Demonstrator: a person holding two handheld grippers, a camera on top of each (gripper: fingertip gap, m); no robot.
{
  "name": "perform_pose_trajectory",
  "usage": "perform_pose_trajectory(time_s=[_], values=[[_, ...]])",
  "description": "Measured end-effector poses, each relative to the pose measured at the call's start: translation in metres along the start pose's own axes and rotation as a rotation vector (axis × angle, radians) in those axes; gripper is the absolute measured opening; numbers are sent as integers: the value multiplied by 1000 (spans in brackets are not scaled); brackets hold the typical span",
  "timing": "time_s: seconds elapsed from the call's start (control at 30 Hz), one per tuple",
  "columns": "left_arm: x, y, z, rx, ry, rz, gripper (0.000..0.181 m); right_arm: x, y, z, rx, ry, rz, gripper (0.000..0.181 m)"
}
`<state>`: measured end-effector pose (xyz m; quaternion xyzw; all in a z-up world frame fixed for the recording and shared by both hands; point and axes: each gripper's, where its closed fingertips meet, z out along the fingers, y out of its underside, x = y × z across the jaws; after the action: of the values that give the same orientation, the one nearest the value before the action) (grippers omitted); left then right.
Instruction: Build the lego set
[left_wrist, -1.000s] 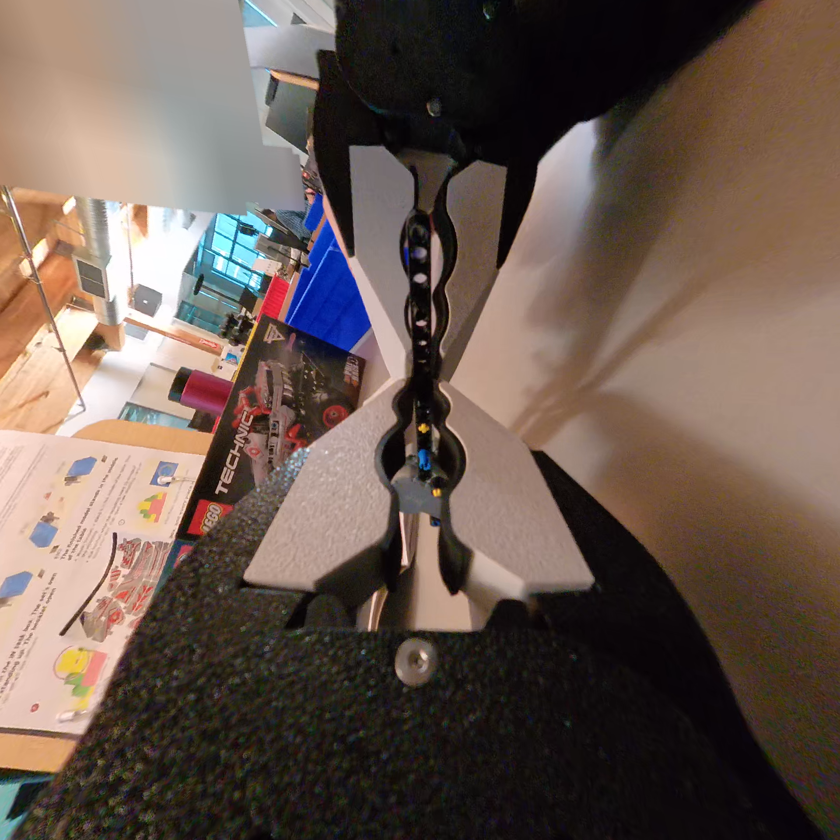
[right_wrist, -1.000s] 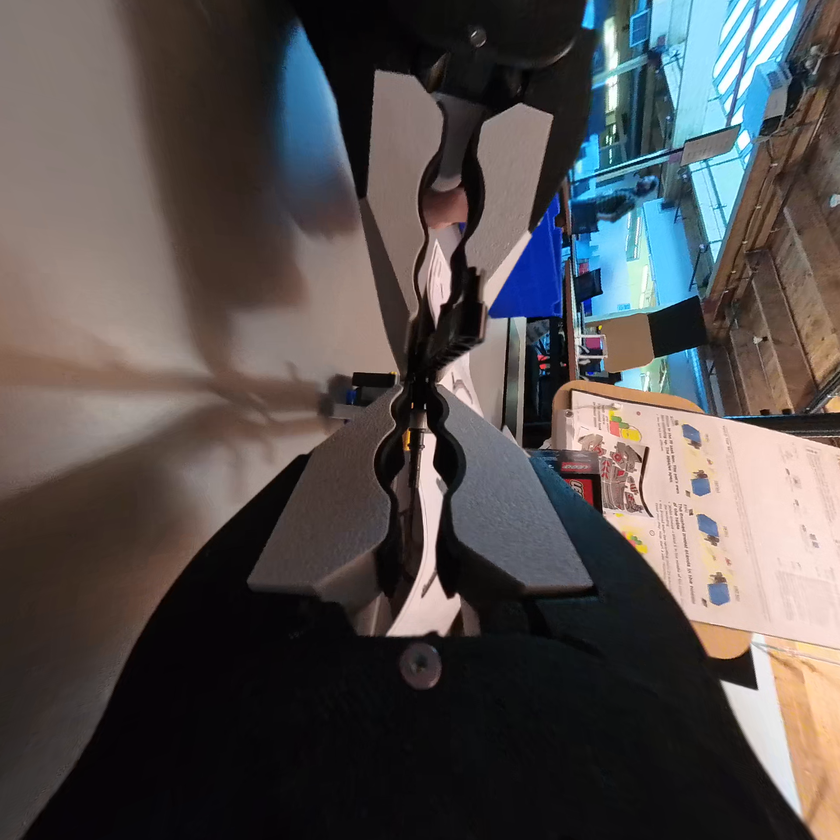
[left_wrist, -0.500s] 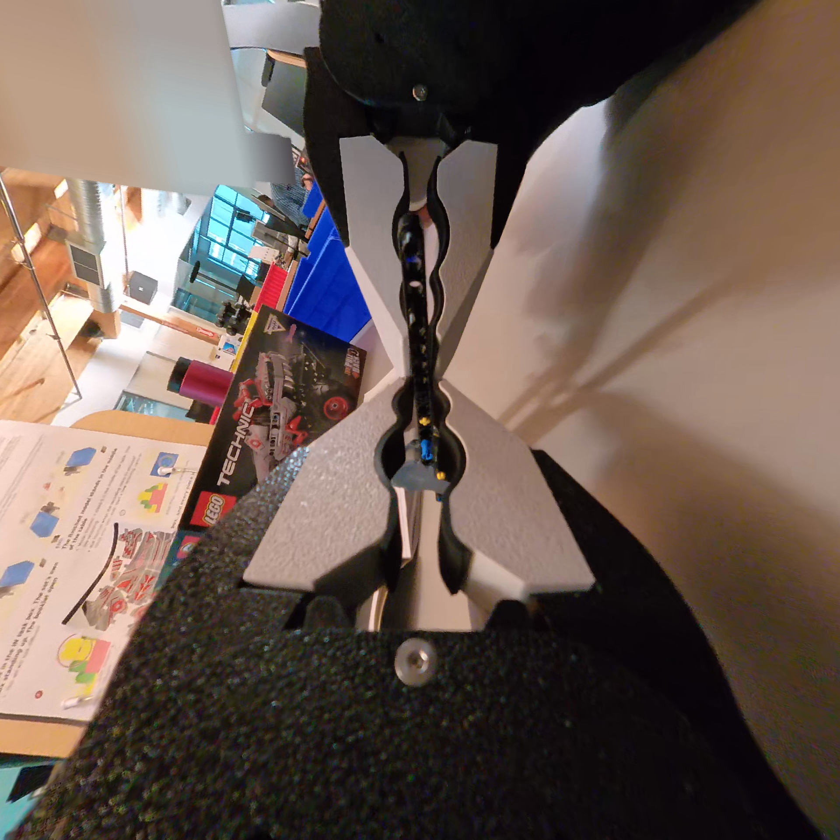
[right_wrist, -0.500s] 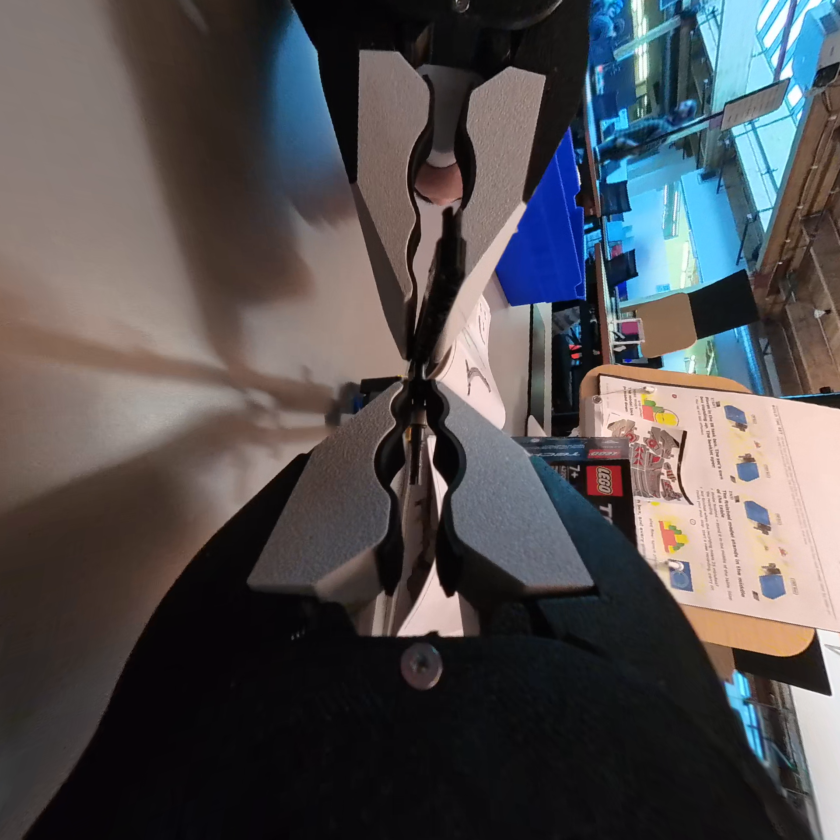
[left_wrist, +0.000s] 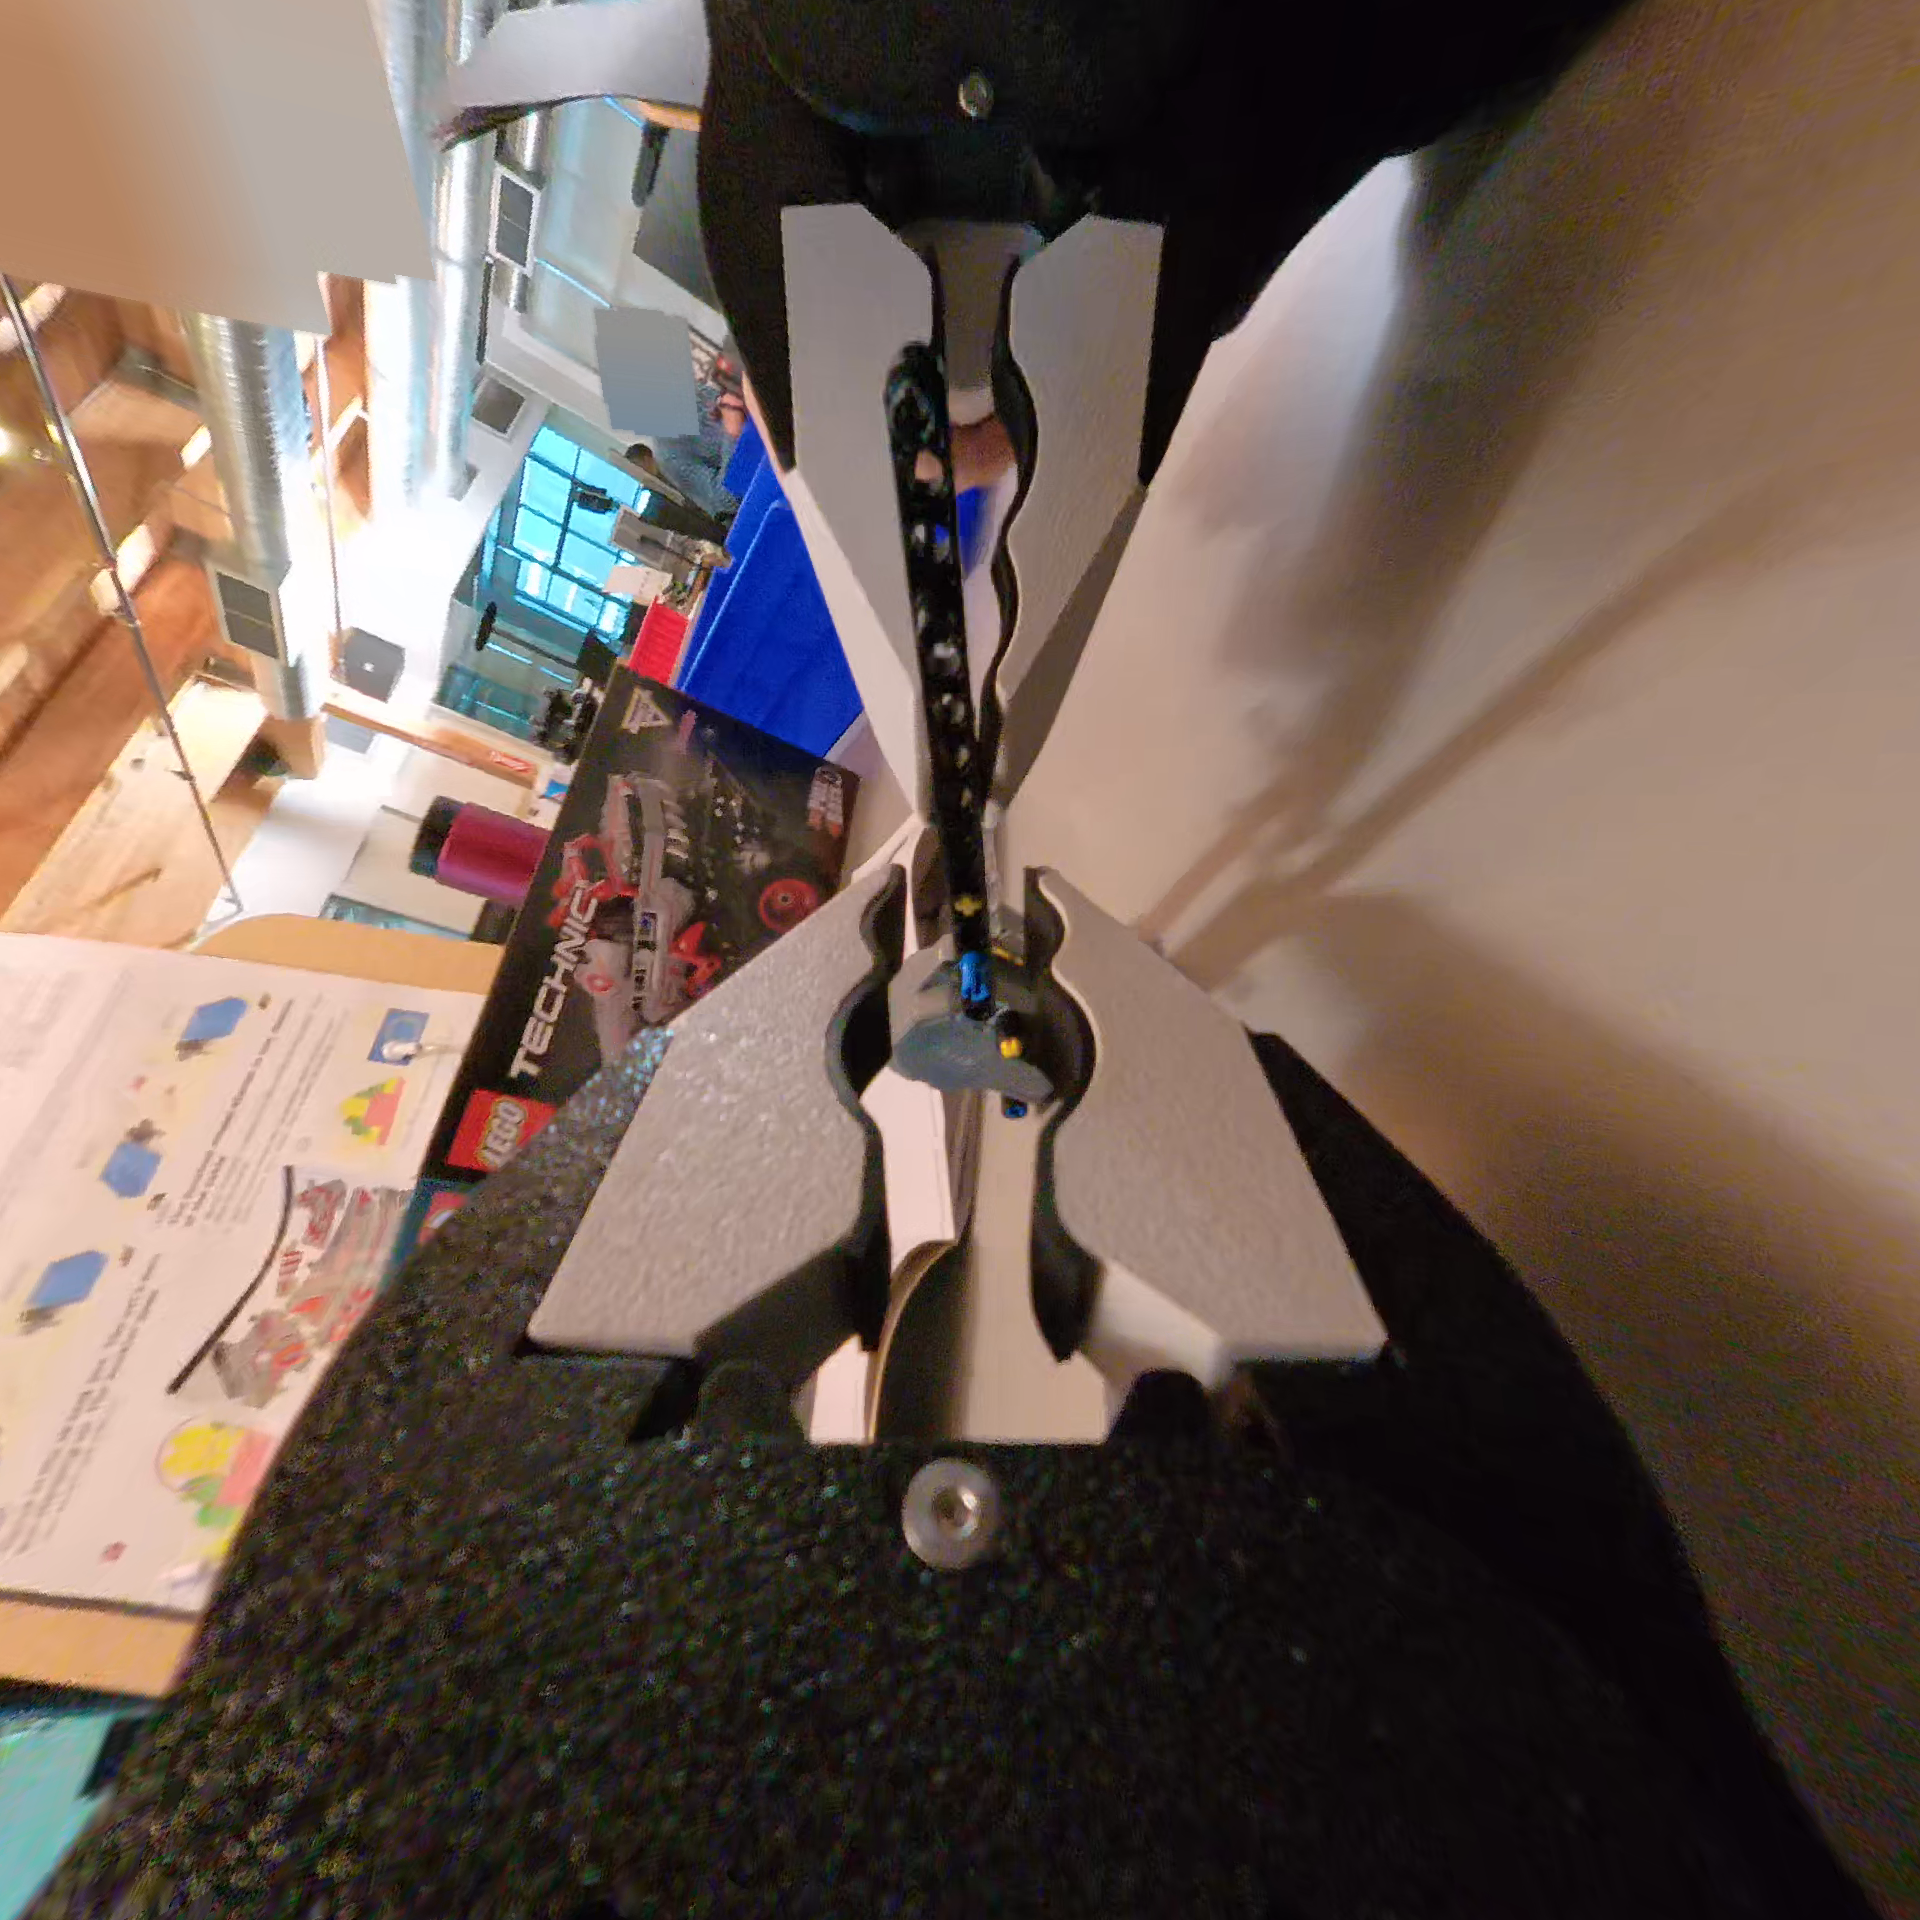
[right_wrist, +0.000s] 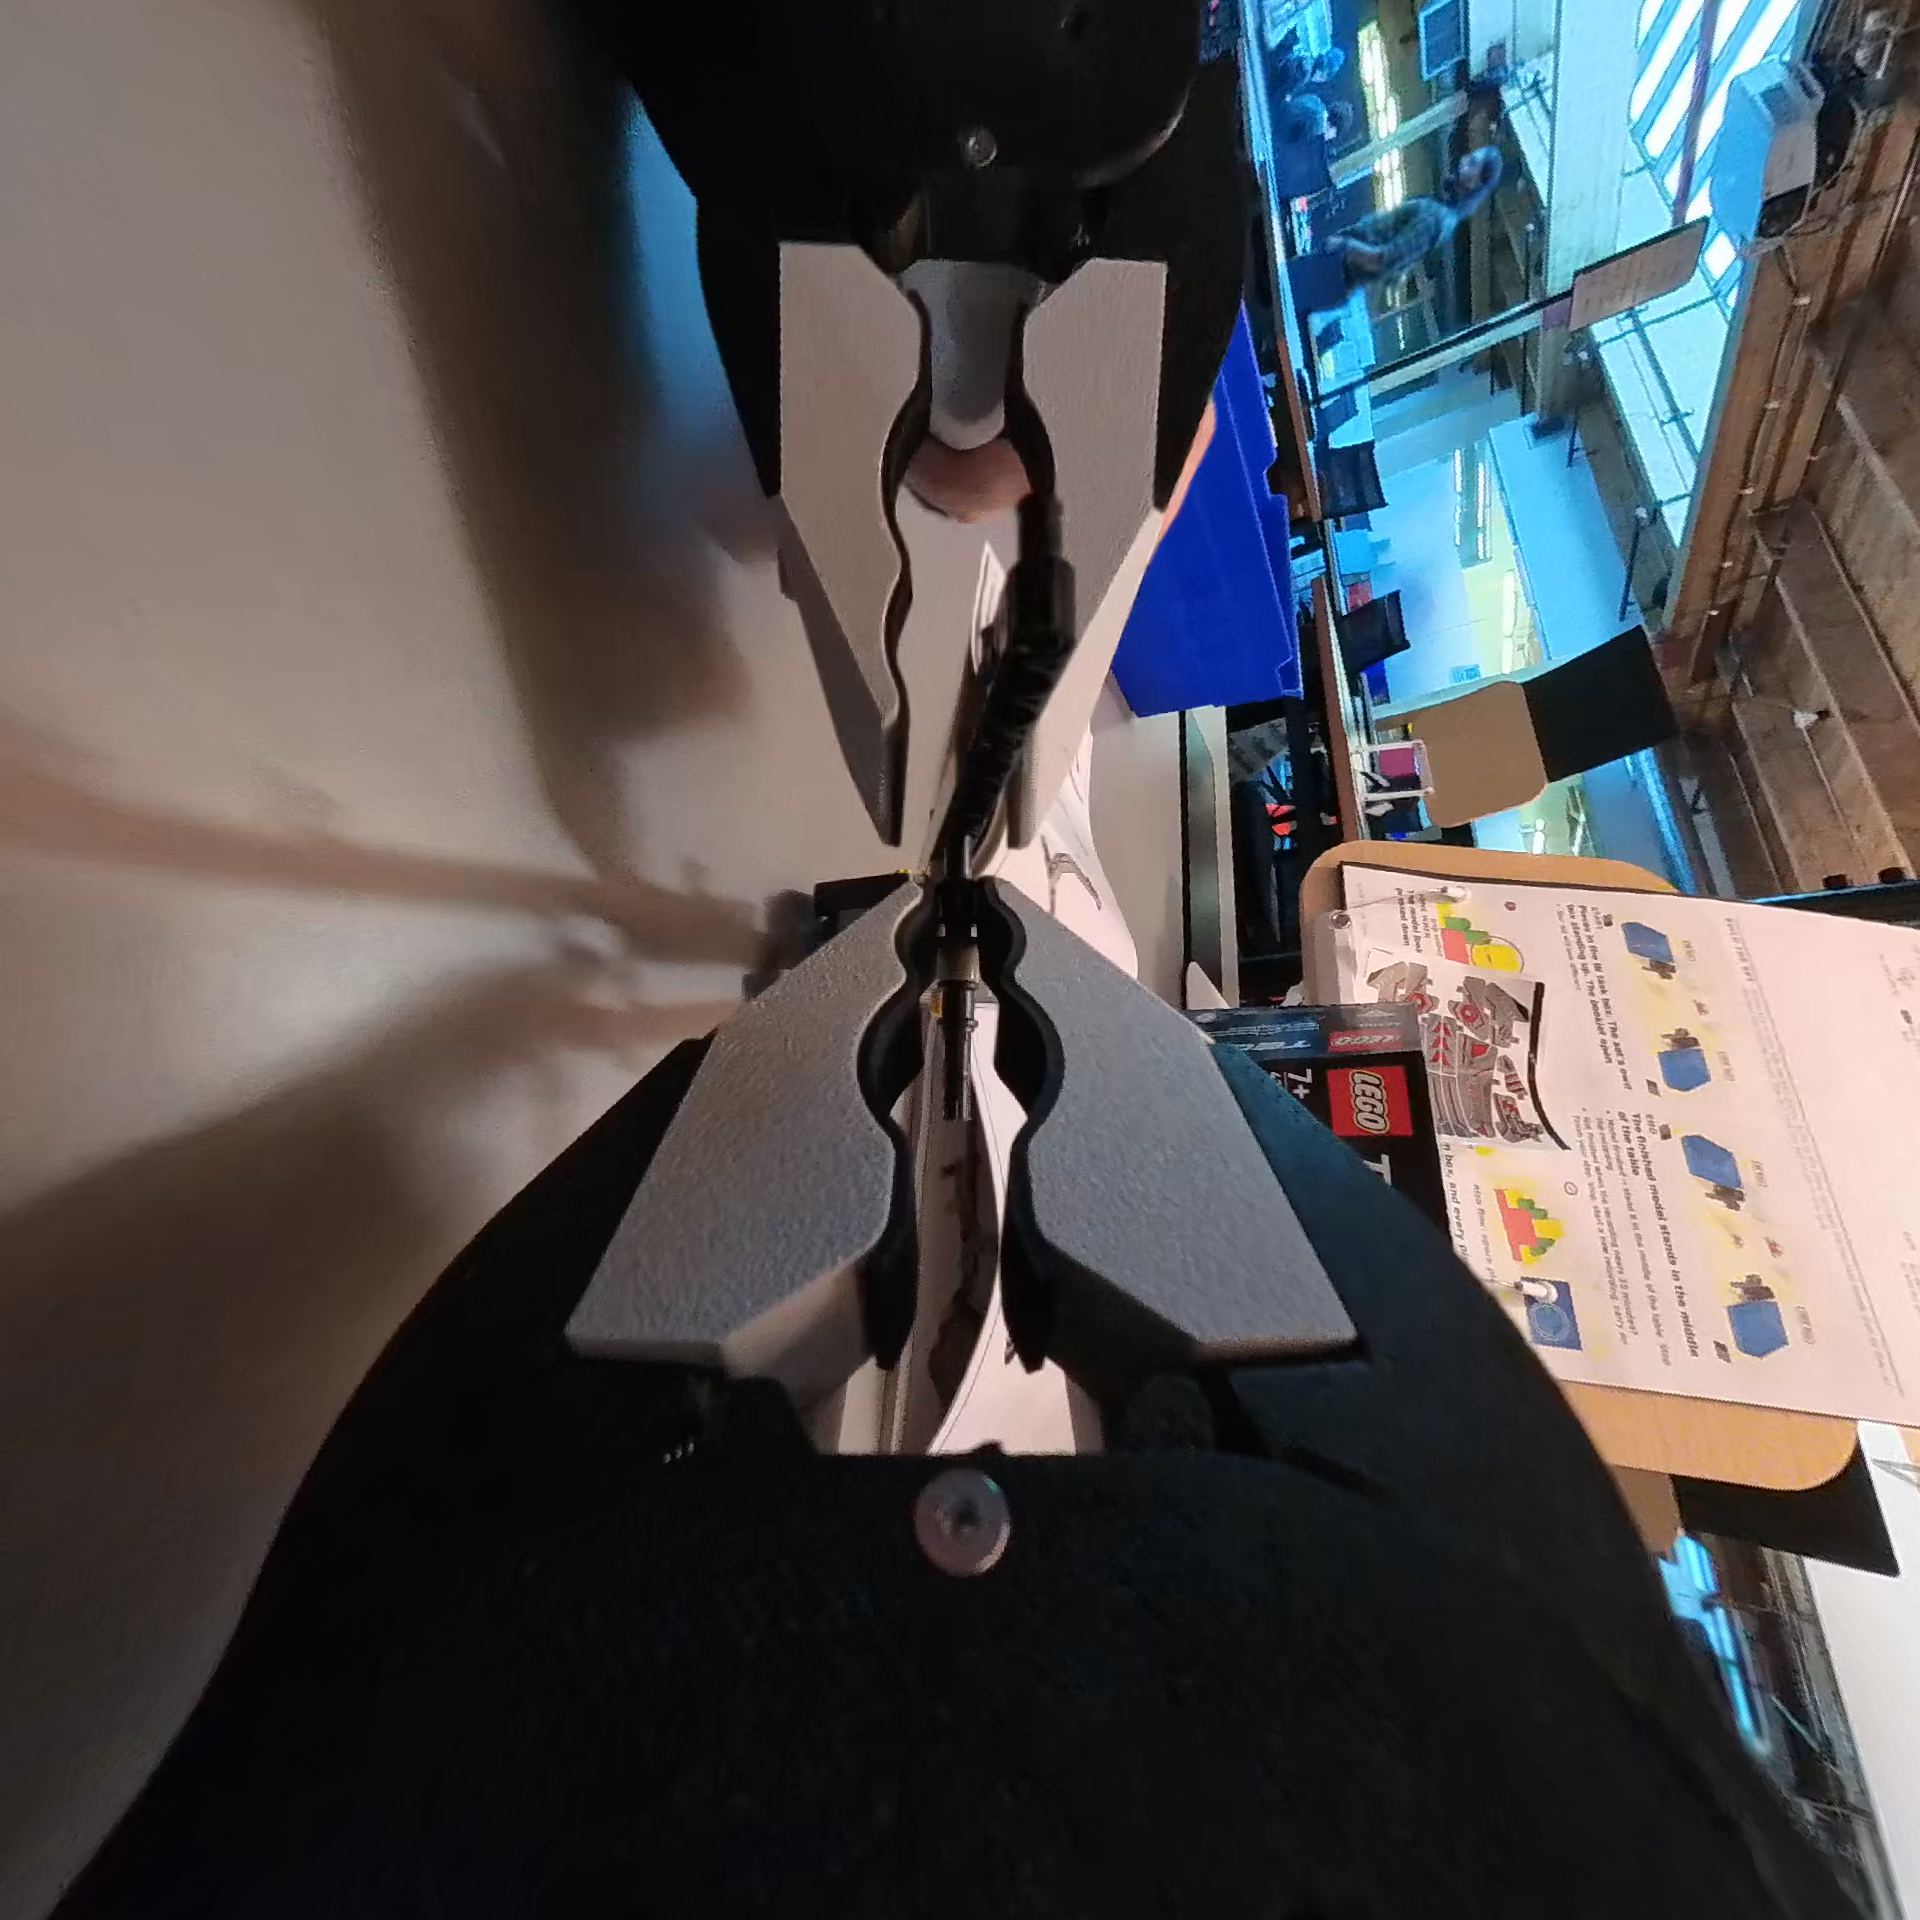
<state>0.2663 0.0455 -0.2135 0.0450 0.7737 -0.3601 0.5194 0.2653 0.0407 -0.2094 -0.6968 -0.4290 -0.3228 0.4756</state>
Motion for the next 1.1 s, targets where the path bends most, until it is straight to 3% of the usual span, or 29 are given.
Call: perform_pose_trajectory(time_s=[0.13,0.73,0.87,1.1], values=[[3,-7,3,6,-1,11,5,-3,-4,2,15,-2,5,4],[2,-13,3,37,18,-85,5,-2,-4,-4,10,-30,28,5],[1,-22,-2,97,-5,-71,5,-2,-6,-2,15,-21,45,5],[2,-21,-1,42,19,-42,5,-1,-5,-3,7,-10,-3,4]])
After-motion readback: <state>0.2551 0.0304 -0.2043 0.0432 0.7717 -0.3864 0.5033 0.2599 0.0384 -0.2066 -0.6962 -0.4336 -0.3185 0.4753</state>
